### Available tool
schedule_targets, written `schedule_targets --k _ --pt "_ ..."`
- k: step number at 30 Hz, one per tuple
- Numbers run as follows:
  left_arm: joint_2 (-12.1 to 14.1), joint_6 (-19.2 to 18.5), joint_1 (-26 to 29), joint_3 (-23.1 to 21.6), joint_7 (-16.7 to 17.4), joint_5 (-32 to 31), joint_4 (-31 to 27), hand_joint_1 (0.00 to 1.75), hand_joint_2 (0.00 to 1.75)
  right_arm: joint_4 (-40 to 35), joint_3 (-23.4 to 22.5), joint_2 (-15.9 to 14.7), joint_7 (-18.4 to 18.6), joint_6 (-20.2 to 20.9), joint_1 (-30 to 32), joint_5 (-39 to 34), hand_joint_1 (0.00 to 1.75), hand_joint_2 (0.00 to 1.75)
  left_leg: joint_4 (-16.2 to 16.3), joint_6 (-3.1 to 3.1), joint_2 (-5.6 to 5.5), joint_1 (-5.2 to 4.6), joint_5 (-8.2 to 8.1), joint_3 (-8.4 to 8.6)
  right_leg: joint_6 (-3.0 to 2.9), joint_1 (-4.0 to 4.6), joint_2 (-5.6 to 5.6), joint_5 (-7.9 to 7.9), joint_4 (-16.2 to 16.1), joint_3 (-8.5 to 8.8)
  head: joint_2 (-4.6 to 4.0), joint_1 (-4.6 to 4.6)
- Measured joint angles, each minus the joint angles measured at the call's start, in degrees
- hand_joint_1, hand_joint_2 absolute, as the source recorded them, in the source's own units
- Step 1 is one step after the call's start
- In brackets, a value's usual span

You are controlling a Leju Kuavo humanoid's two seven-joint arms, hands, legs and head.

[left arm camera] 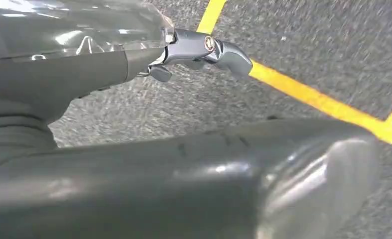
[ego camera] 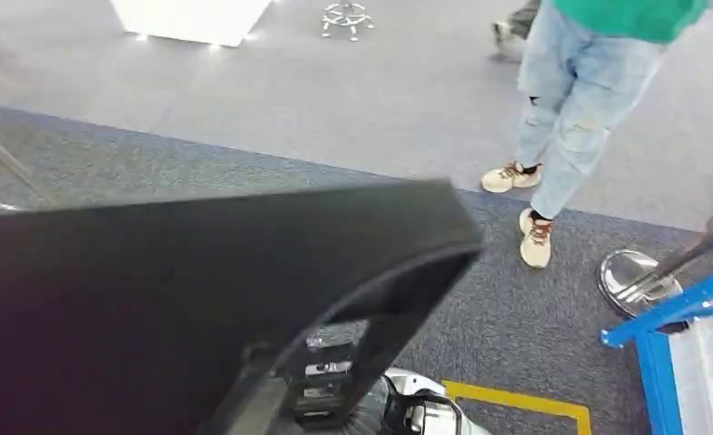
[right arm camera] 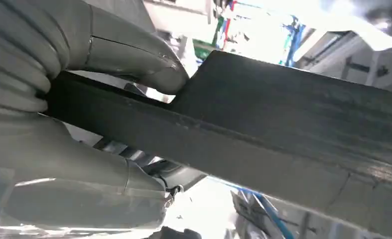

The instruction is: Take the parts from the cabinet and place them on the table.

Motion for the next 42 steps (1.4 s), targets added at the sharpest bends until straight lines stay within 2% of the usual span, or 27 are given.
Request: schedule_targets --k 2,4,5,6,7,10,11,13,15,17,18,20,21,22,26,27,28,29,31,32,34,35,36,37,39,41,42 --pt "0.0 -0.07 0.04 -0.13 -0.15 -0.02 0.0 0.0 0.0 0.02 -0.15 -0.41 0.02 0.04 0.74 0.22 1.66 1.75 0.08 0.0 -1.38 0.01 -0.01 0.02 0.07 -0.02 0.11 0.03 3.41 -2.26 0.0 0.0" --pt "-0.11 -0.15 0.23 -0.37 -0.15 -0.07 0.0 0.0 0.0 0.0 -0.37 -0.57 0.0 0.31 0.85 0.37 1.66 1.75 0.46 -0.28 -2.96 0.12 -0.19 0.1 0.13 -0.36 0.44 4.93 -2.85 0.28 0.0 0.0" --pt "-0.18 -0.15 0.2 -0.46 -0.15 -0.07 0.0 0.0 0.0 -0.02 -0.46 -0.61 0.0 0.33 0.87 0.39 1.66 1.75 0.86 -0.56 -3.77 0.25 -0.39 0.09 0.13 -0.61 1.27 7.69 -7.99 2.71 0.0 0.0" --pt "-0.18 -0.15 0.16 -0.53 -0.17 -0.07 0.0 0.0 0.0 -0.09 -0.48 -0.68 0.0 0.35 0.88 0.39 1.66 1.75 1.28 -0.9 -4.37 0.32 -0.66 -0.17 0.11 -0.99 3.65 8.46 -11.62 4.24 0.0 0.02" --pt "-0.17 -0.15 -0.04 -0.59 -0.17 -0.07 0.0 0.0 0.0 -0.19 -0.5 -0.76 0.0 0.44 0.96 0.39 1.66 1.75 2.15 -1.32 -4.99 0.01 -0.93 -0.73 0.16 -1.04 5.26 7.79 -12.56 4.56 0.0 0.0" --pt "-0.22 -0.15 0.43 -0.81 -0.28 -0.07 0.0 0.0 0.0 -0.37 -0.57 -0.89 0.0 0.61 1.03 0.46 1.66 1.75 1.58 -2.45 -6.56 0.73 -0.5 -1.18 -0.86 -0.4 3.59 7.96 -12.26 4.42 0.0 0.0" --pt "-0.17 -0.15 0.5 -0.81 -0.3 -0.09 0.0 0.0 0.0 -0.42 -0.57 -0.89 -0.07 0.83 1.02 0.52 1.66 1.75 1.72 -2.73 -6.77 0.71 -0.6 -1.46 -1.32 -0.83 2.79 8.21 -12.83 4.67 0.0 -0.04" --pt "-0.28 0.02 0.42 -0.83 -0.33 -0.07 0.0 0.0 0.0 -0.46 -0.61 -0.89 -0.15 0.96 1.01 0.55 1.66 1.75 5.14 -3.1 -1.44 0.41 -2.87 -2.74 -1.81 -0.68 1.44 8.23 -13.2 5.11 0.0 -0.15" --pt "-0.28 0.18 -0.07 -0.83 -0.3 0.02 0.0 0.0 0.0 -0.44 -0.87 -0.94 -0.13 1.29 1.07 0.55 1.66 1.75 13.99 -3.51 0.14 0.66 -7.25 -7.05 -2.22 -0.31 -0.42 8.02 -13.19 5.15 0.0 -0.13" --pt "-0.35 0.17 0.03 -0.85 -0.11 0.2 0.0 0.0 0.0 -0.35 -0.94 -0.98 -0.13 1.71 1.07 0.55 1.66 1.75 18.96 -3.68 0.48 0.74 -8.37 -9.51 -2.37 -0.14 -1.97 7.84 -13.16 5.15 0.0 -0.13" --pt "-0.35 0.18 0.22 -0.83 0.07 0.22 0.0 0.0 0.0 -0.28 -0.94 -0.98 -0.13 1.9 1.05 0.55 1.66 1.75 17.16 -3.66 0.52 0.74 -6.83 -8.58 -2.38 -0.1 -2.69 7.74 -13.16 5.22 0.0 -0.13" --pt "-0.31 0.17 0.26 -0.83 0.46 0.41 0.0 0.0 0.0 -0.28 -0.96 -0.98 -0.13 2.03 1.01 0.55 1.66 1.75 8.17 -3.37 1.38 0.66 -2.29 -3.78 -2.2 0.0 -3.91 7.47 -13.16 5.58 0.0 -0.13" --pt "-0.28 0.18 0.16 -0.83 0.66 0.48 0.0 0.0 0.0 -0.28 -0.98 -0.98 -0.13 2.03 0.94 0.55 1.66 1.75 2.3 -3.0 3.14 0.5 -0.64 -0.61 -2.0 0.03 -4.54 7.27 -13.16 5.94 0.0 -0.13" --pt "-0.28 0.17 -0.02 -0.83 0.99 0.55 0.0 0.0 0.0 -0.28 -1.03 -0.98 -0.15 2.05 0.89 0.55 1.66 1.75 2.0 -2.3 4.32 -0.21 -1.73 -0.27 -1.78 0.2 -5.08 7.23 -13.51 6.13 0.0 -0.09" --pt "-0.07 0.17 0.23 -0.81 1.38 0.7 0.0 0.0 0.0 -0.13 -1.09 -0.94 -0.15 2.23 0.75 0.5 1.66 1.75 0.83 -0.97 2.42 -0.58 -1.07 -0.36 -0.53 0.08 -6.92 7.04 -13.79 6.74 0.0 -0.09" --pt "-0.09 0.17 0.39 -0.81 1.42 0.7 0.0 0.0 0.0 -0.15 -1.14 -0.92 -0.18 2.27 0.65 0.5 1.66 1.75 -0.11 -0.59 1.66 0.32 -0.51 0.71 -0.05 -0.11 -6.35 6.56 -13.43 6.99 0.0 -0.09" --pt "-0.11 0.18 0.28 -0.81 1.36 0.7 0.0 0.0 0.0 -0.07 -1.14 -0.92 -0.15 2.34 0.59 0.5 1.66 1.75 -0.57 -0.25 1.31 0.23 -0.36 1.0 0.06 -0.16 -3.25 5.56 -11.88 6.48 0.0 0.05" --pt "-0.15 0.13 0.03 -0.81 1.42 0.7 0.0 0.0 0.0 -0.09 -1.16 -0.92 -0.26 2.38 0.6 0.46 1.66 1.75 -0.58 0.01 0.8 0.16 -0.25 0.99 -0.05 -0.21 -1.23 3.41 -8.12 4.57 0.0 -0.09" --pt "-0.17 0.11 -0.16 -0.81 1.55 0.59 0.0 0.0 0.0 0.22 -1.2 -1.13 -0.35 2.58 0.87 0.46 1.66 1.75 -0.53 0.14 -0.62 0.07 -0.33 0.87 0.08 -0.25 0.05 -0.27 0.79 -0.25 0.0 0.13" --pt "-0.17 0.11 -0.1 -0.81 1.73 0.33 0.0 0.0 0.0 0.37 -1.2 -1.22 -0.41 2.84 1.0 0.46 1.66 1.75 -0.45 0.13 -1.42 0.05 -0.34 0.85 0.1 -0.24 0.15 -0.6 3.45 -1.96 0.0 0.13" --pt "-0.17 0.55 0.13 -0.85 2.54 -0.66 0.0 0.0 0.0 0.61 -1.27 -1.35 -0.83 2.95 1.02 0.46 1.66 1.75 -0.25 -0.04 -3.08 0.09 -0.47 0.99 0.09 -0.34 0.25 3.16 0.17 -1.14 0.0 0.13" --pt "-0.17 1.31 0.2 -0.94 3.7 -1.69 0.0 0.0 0.0 0.66 -1.33 -1.35 -1.05 3.02 1.0 0.46 1.66 1.75 -0.05 -0.21 -3.92 0.13 -0.58 1.07 -0.02 -0.42 0.52 5.97 -4.36 0.85 0.0 0.15" --pt "-0.11 2.28 0.29 -1.25 5.27 -2.82 0.0 0.0 0.0 0.66 -1.35 -1.35 -1.12 3.04 0.97 0.46 1.66 1.75 0.24 -0.43 -4.68 0.17 -0.78 1.08 -0.14 -0.56 1.74 8.56 -9.34 3.1 0.0 0.15" --pt "-0.04 3.19 0.42 -1.68 6.99 -3.86 0.0 0.0 0.0 0.72 -1.4 -1.38 -1.12 3.1 0.92 0.46 1.66 1.75 0.56 -0.67 -5.23 0.21 -0.99 0.75 -0.33 -0.85 4.96 8.67 -12.44 4.35 0.0 0.13" --pt "0.57 4.37 0.64 -2.23 9.72 -4.48 0.0 0.0 0.0 0.83 -1.46 -1.44 -1.14 3.21 0.98 0.44 1.66 1.75 1.1 -1.37 -6.28 0.16 -1.14 -0.08 -0.48 -0.7 4.23 8.51 -12.97 4.31 0.0 0.09" --pt "1.14 5.53 1.52 -2.25 11.46 -4.19 -0.02 0.0 0.0 1.01 -1.53 -1.44 -1.16 2.95 0.93 0.46 1.66 1.75 0.78 -2.21 -7.35 0.6 -1.08 -0.33 -1.19 -0.32 3.32 8.54 -13.1 4.51 0.0 0.13" --pt "1.6 6.17 1.8 -2.21 12.0 -3.74 -0.04 0.0 0.0 1.05 -1.57 -1.44 -1.2 2.86 0.94 0.52 1.66 1.75 1.14 -2.41 -7.27 0.63 -1.32 -0.26 -1.6 -0.85 2.46 8.73 -13.66 4.79 0.0 0.11"
